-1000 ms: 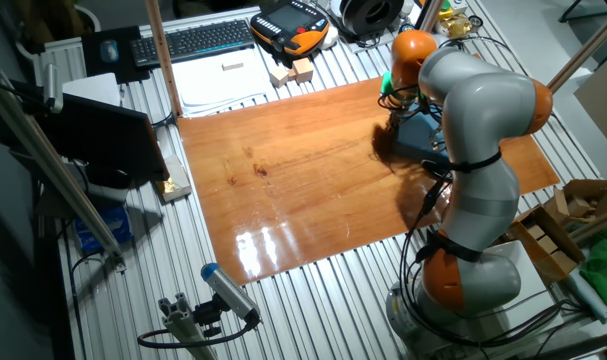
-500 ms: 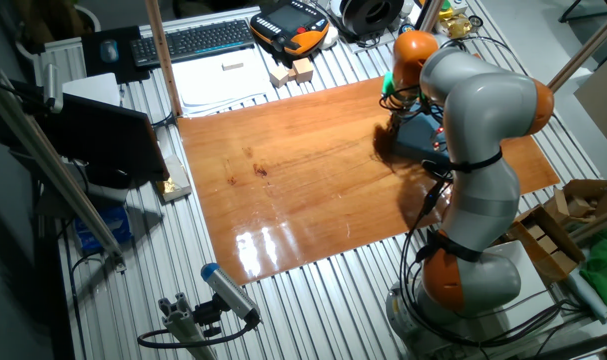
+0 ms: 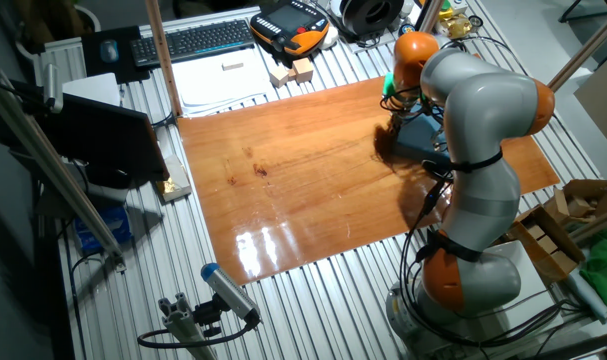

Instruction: Grasp the handle and close the drawer

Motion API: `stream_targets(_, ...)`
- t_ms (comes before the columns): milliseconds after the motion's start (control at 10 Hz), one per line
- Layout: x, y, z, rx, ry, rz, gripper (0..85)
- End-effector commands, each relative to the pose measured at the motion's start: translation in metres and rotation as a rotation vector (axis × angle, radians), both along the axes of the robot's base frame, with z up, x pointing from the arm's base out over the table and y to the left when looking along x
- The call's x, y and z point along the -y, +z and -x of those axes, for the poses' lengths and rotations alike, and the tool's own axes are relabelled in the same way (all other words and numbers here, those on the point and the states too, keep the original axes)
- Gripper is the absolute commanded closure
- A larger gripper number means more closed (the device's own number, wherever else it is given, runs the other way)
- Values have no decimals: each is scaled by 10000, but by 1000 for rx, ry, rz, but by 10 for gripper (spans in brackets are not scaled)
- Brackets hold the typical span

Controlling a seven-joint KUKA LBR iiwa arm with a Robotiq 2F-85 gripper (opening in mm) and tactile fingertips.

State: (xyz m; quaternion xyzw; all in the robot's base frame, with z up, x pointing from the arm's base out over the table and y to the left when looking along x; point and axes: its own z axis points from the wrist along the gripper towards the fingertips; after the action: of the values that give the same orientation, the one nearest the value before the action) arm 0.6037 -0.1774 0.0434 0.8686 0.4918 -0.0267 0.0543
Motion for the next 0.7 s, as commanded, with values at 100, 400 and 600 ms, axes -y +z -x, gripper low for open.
stream_targets(100, -10, 6, -17, 3, -3, -3, 137)
stream_targets(400, -57, 15, -44, 10, -5, -8, 53)
stream_targets(600, -142, 69, -67, 12, -2, -21, 50)
